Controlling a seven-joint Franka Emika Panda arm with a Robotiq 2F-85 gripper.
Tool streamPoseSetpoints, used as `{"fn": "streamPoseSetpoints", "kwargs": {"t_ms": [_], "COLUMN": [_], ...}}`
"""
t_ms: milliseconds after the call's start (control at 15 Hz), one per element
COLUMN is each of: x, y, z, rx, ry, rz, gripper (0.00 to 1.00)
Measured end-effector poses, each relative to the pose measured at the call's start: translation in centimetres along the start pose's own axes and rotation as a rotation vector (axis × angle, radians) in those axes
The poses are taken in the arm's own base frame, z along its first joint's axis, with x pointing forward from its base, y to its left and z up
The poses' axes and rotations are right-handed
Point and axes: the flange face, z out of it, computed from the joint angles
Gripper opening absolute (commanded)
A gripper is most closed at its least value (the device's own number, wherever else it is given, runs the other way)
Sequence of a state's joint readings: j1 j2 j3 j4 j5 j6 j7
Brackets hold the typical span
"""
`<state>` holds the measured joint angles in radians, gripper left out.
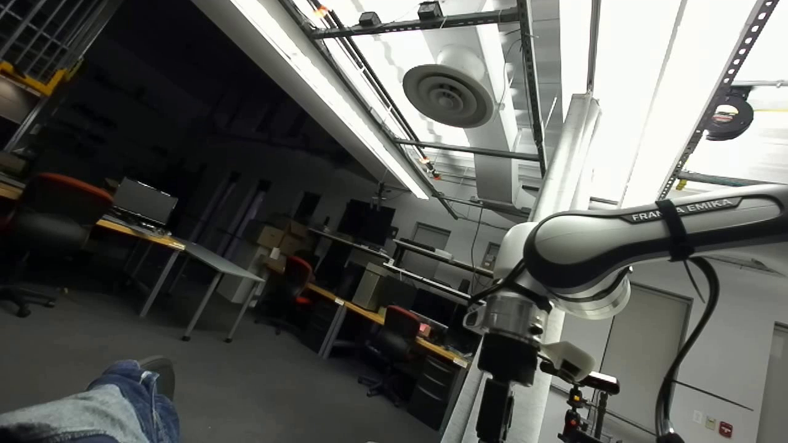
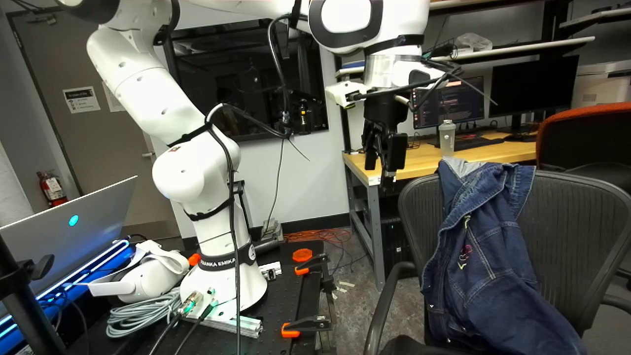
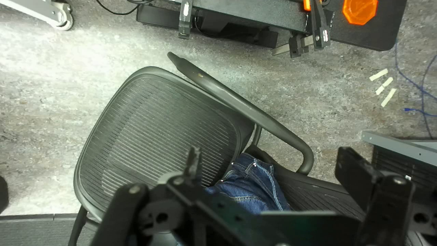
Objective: Remove the denim jacket from the back of the black chair and place it on the seat of the chair
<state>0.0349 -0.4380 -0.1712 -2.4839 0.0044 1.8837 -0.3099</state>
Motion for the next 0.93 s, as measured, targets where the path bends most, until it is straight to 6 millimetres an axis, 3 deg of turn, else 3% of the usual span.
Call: {"fn": "streamPoseSetpoints", "kwargs": {"t_ms": [600, 933], "x": [0.2, 2.9], "y": [-0.1, 0.0], "z": [0.2, 2.1], "rx": [-0.002, -0.035], "ry": [-0.005, 0.035], "rz": [-0.005, -0.093], "gripper": [1.0, 1.0]}}
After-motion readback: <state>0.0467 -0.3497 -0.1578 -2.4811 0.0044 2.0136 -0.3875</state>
